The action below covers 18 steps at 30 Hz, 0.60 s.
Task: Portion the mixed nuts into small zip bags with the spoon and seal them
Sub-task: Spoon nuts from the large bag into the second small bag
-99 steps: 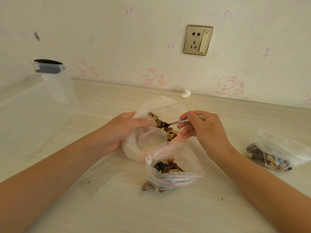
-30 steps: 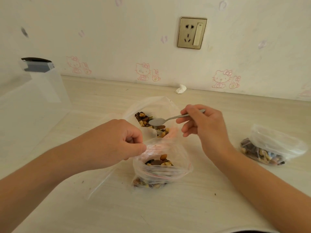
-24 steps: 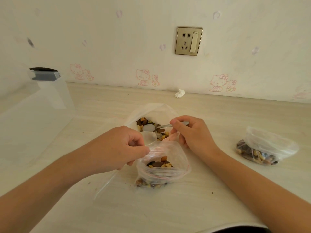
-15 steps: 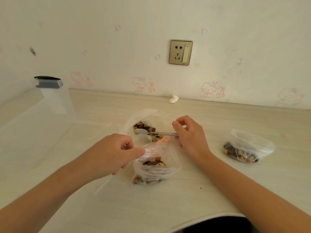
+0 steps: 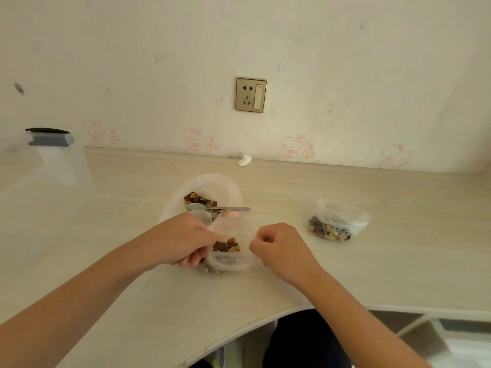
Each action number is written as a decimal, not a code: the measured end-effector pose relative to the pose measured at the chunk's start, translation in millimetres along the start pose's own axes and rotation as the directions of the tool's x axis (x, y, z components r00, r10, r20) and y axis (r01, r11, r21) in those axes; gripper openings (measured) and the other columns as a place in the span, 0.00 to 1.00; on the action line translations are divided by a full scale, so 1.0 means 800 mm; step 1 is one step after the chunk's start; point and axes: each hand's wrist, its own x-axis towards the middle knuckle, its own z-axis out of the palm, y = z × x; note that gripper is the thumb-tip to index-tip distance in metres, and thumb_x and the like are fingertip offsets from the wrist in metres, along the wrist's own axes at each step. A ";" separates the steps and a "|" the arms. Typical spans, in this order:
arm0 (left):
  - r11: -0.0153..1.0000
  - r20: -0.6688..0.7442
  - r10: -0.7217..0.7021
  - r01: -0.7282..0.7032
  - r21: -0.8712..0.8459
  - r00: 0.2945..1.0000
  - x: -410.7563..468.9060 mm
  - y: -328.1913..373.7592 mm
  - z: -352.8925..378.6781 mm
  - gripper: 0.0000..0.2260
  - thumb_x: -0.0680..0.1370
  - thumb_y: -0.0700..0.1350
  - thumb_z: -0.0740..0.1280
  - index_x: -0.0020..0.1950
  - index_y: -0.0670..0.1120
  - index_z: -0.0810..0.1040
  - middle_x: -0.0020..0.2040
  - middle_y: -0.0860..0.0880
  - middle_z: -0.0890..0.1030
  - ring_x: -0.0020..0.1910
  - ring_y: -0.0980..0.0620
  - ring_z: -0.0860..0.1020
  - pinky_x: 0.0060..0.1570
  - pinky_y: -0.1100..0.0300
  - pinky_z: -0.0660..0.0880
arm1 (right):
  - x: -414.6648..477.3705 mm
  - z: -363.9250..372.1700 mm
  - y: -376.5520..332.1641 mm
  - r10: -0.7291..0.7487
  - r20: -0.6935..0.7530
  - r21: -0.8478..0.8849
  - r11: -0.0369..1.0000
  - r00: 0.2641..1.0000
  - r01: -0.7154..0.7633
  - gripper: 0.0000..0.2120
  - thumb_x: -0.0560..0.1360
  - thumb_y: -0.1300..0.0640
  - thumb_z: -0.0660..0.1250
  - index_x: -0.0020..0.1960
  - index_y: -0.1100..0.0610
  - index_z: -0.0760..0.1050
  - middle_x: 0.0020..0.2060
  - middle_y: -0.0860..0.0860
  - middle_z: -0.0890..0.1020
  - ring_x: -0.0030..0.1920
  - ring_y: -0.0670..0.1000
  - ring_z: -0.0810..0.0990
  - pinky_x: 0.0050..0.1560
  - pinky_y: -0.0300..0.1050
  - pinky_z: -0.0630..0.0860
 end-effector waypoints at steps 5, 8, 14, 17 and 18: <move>0.990 0.010 0.133 -0.133 -0.044 0.991 0.027 0.058 0.033 0.16 0.74 0.48 0.65 0.27 0.49 0.80 0.26 0.47 0.80 0.19 0.54 0.68 0.21 0.66 0.64 | -0.025 -0.099 0.027 0.046 -0.261 0.041 0.999 0.964 -0.036 0.17 0.64 0.51 0.65 0.29 0.62 0.64 0.25 0.53 0.67 0.27 0.49 0.63 0.32 0.45 0.60; 0.978 0.035 0.203 -0.200 -0.061 0.979 0.052 0.106 0.071 0.15 0.73 0.49 0.65 0.26 0.49 0.79 0.26 0.47 0.80 0.20 0.54 0.68 0.22 0.67 0.64 | -0.045 -0.160 0.053 0.075 -0.342 0.009 0.997 0.937 -0.077 0.15 0.65 0.53 0.65 0.27 0.62 0.66 0.23 0.52 0.68 0.25 0.49 0.62 0.28 0.44 0.59; 0.974 0.110 0.211 -0.201 -0.101 0.971 0.091 0.161 0.133 0.12 0.70 0.48 0.65 0.26 0.48 0.78 0.26 0.48 0.79 0.20 0.53 0.68 0.22 0.67 0.62 | -0.063 -0.218 0.107 0.187 -0.416 -0.034 0.975 0.890 -0.220 0.16 0.71 0.58 0.67 0.28 0.64 0.68 0.21 0.50 0.70 0.23 0.48 0.63 0.30 0.44 0.62; 0.982 0.141 0.172 -0.158 -0.103 0.975 0.102 0.157 0.153 0.12 0.72 0.48 0.65 0.30 0.46 0.78 0.26 0.48 0.79 0.21 0.54 0.68 0.24 0.66 0.61 | -0.069 -0.212 0.129 0.234 -0.390 -0.040 0.962 0.891 -0.270 0.17 0.73 0.57 0.67 0.29 0.64 0.70 0.22 0.49 0.71 0.25 0.49 0.65 0.34 0.48 0.65; 0.982 0.141 0.166 -0.150 -0.114 0.976 0.104 0.155 0.155 0.12 0.73 0.48 0.65 0.31 0.46 0.79 0.27 0.48 0.79 0.21 0.53 0.68 0.24 0.66 0.61 | -0.071 -0.210 0.133 0.230 -0.390 -0.018 0.966 0.892 -0.257 0.17 0.73 0.56 0.68 0.31 0.65 0.70 0.23 0.49 0.72 0.25 0.49 0.66 0.35 0.50 0.65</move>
